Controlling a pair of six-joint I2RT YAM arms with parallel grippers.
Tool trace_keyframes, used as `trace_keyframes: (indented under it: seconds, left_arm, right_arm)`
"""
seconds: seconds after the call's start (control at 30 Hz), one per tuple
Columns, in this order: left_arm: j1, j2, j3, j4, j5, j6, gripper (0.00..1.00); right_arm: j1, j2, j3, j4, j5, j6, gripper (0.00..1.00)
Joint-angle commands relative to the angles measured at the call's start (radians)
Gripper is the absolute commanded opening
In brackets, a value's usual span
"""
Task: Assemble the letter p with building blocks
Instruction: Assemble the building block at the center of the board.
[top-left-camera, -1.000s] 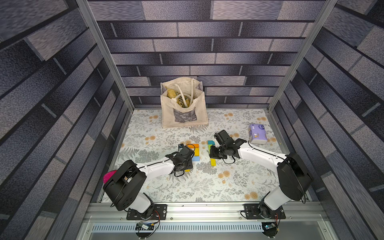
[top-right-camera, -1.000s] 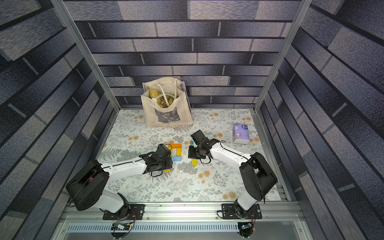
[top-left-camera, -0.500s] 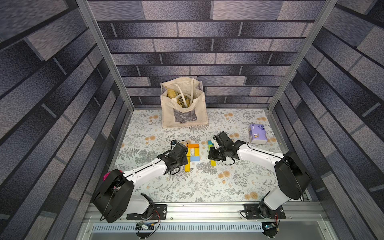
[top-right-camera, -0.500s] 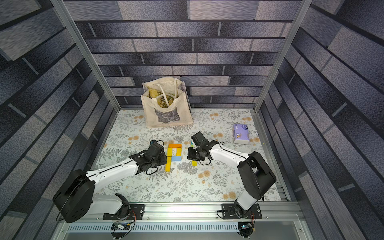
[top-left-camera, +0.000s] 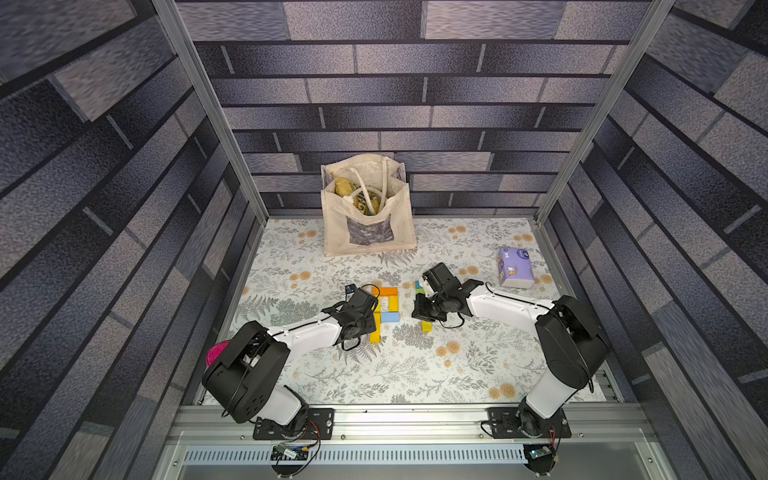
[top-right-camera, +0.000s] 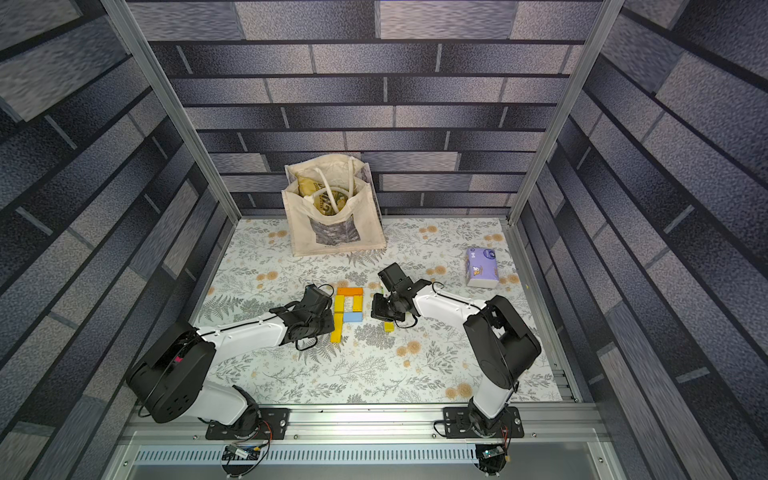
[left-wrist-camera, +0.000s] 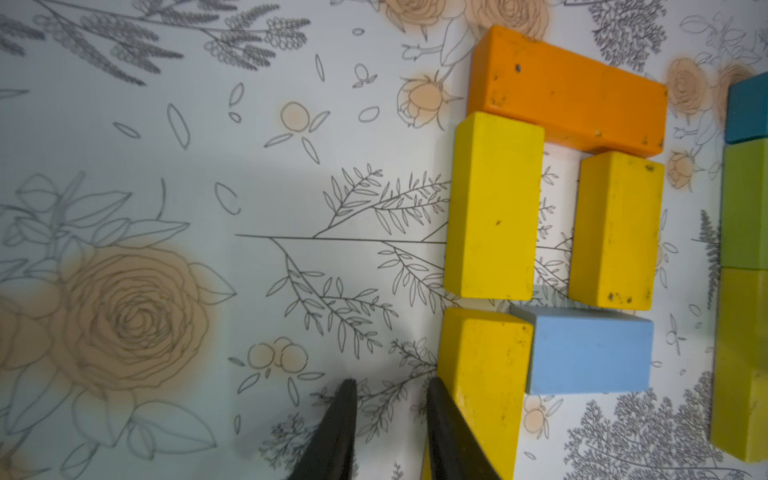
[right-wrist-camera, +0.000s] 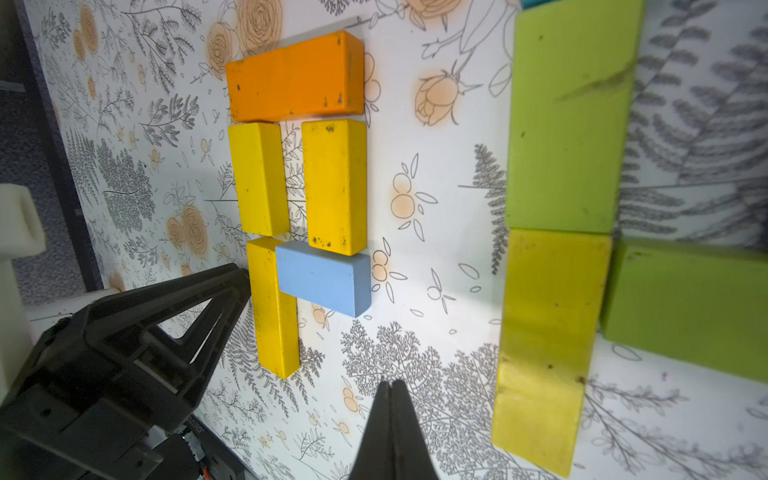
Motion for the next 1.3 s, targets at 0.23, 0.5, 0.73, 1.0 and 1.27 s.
trace_keyframes:
  seconds: [0.23, 0.5, 0.73, 1.0, 1.27]
  left_arm:
    - [0.004, -0.035, -0.017, -0.032, -0.021, 0.016, 0.32]
    - [-0.024, -0.149, -0.070, -0.100, -0.006, -0.005, 0.20]
    - [-0.141, -0.182, -0.083, -0.111, 0.003, -0.057, 0.03]
    - [-0.199, -0.139, -0.085, -0.064, -0.001, -0.094, 0.00]
    - [-0.225, -0.123, -0.059, -0.092, -0.021, -0.098, 0.00]
  right_arm:
    - [0.013, 0.021, 0.021, -0.027, 0.000, 0.007, 0.01]
    - [0.028, 0.013, 0.015, -0.032, 0.007, 0.008, 0.01]
    - [0.030, 0.009, 0.008, -0.030, 0.016, 0.005, 0.01]
    - [0.030, -0.010, -0.019, -0.021, 0.029, 0.009, 0.01]
    - [0.030, -0.014, -0.038, -0.011, 0.030, 0.011, 0.01]
